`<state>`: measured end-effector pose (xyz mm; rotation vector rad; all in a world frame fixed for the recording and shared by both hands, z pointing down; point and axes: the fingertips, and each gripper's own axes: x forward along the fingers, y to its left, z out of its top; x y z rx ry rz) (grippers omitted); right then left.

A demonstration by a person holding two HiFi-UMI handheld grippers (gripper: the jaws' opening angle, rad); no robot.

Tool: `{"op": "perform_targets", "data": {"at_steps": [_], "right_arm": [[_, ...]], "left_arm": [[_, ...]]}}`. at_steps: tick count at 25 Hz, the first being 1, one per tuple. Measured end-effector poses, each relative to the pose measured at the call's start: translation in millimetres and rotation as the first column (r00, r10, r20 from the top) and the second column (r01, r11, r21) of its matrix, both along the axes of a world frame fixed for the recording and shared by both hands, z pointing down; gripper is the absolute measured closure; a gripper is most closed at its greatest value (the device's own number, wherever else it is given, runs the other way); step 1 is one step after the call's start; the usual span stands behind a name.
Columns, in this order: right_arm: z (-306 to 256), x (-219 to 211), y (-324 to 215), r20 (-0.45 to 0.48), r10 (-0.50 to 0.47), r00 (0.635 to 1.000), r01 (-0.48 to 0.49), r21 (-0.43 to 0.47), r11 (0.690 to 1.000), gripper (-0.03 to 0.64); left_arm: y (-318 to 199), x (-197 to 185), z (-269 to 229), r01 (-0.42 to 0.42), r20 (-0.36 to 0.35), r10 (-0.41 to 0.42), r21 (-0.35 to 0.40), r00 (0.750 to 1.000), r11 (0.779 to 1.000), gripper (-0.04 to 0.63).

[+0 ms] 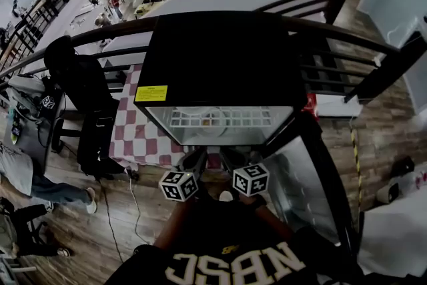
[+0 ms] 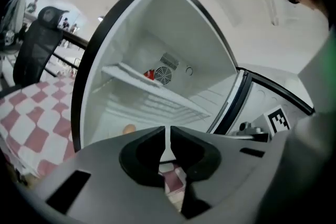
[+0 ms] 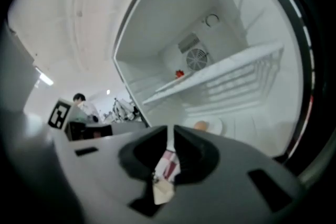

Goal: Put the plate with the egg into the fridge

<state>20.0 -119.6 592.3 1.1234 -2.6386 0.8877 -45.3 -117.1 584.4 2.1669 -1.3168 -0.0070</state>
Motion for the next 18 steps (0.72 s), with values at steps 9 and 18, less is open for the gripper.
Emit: {"op": "perform_targets", "data": {"at_steps": [9,18], "right_arm": [[-108.1,-0.9,-3.4,-0.116,0.104,0.988,-0.062,0.319,0.946,0.588],[-166.5,-13.6,0.2,-0.118,0.196,0.974,-0.119,0.472,0.874,0.594]], "left_arm": [[-7.1,-3.5,-105.7,-0.064,0.183,0.015,0.268,0.983,0.961,0.574],[-4.0,-10.0,-156.4,-0.136,0.221,0.053,0.381,0.974,0.915,0.574]]}}
